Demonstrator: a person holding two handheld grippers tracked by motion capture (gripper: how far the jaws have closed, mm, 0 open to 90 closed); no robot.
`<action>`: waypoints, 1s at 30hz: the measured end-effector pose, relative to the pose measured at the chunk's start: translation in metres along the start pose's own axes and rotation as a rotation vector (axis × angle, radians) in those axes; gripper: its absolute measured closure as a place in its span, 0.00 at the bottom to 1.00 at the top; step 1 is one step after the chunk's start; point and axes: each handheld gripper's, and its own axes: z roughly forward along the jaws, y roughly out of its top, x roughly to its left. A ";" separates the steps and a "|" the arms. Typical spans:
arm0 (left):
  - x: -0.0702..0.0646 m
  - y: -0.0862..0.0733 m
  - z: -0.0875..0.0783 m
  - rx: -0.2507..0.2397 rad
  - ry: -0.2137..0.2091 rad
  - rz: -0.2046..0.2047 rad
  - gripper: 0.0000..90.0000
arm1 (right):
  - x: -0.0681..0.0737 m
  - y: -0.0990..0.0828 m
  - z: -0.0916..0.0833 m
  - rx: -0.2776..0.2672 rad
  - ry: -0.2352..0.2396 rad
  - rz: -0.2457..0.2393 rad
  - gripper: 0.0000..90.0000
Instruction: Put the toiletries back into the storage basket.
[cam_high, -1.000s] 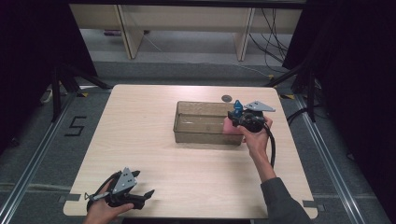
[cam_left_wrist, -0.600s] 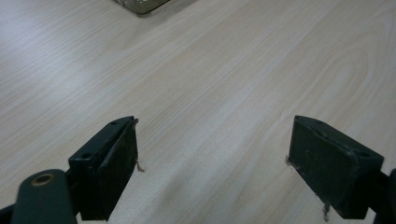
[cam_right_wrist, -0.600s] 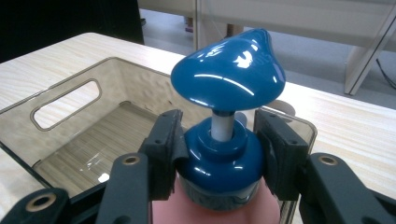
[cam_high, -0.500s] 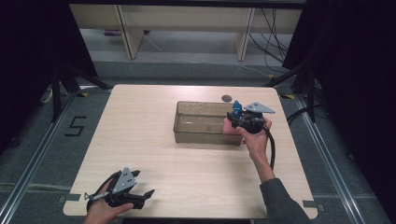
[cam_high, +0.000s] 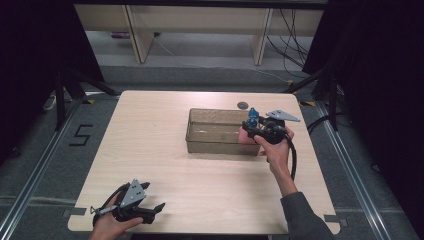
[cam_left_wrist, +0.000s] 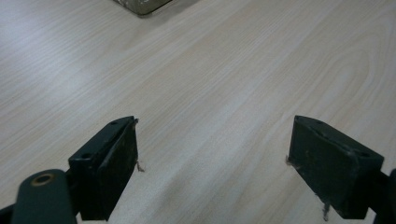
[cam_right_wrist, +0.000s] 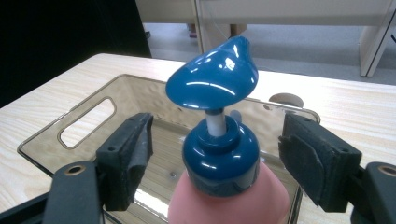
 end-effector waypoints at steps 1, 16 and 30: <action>0.000 0.000 0.000 0.002 0.004 0.001 0.17 | 0.000 0.000 -0.001 -0.006 0.004 -0.004 0.29; 0.000 0.000 0.000 -0.002 0.001 0.001 0.17 | 0.001 0.000 -0.014 -0.002 0.023 0.019 0.27; -0.001 0.000 0.000 -0.003 0.001 -0.001 0.17 | 0.008 0.000 -0.025 -0.011 0.038 0.042 0.26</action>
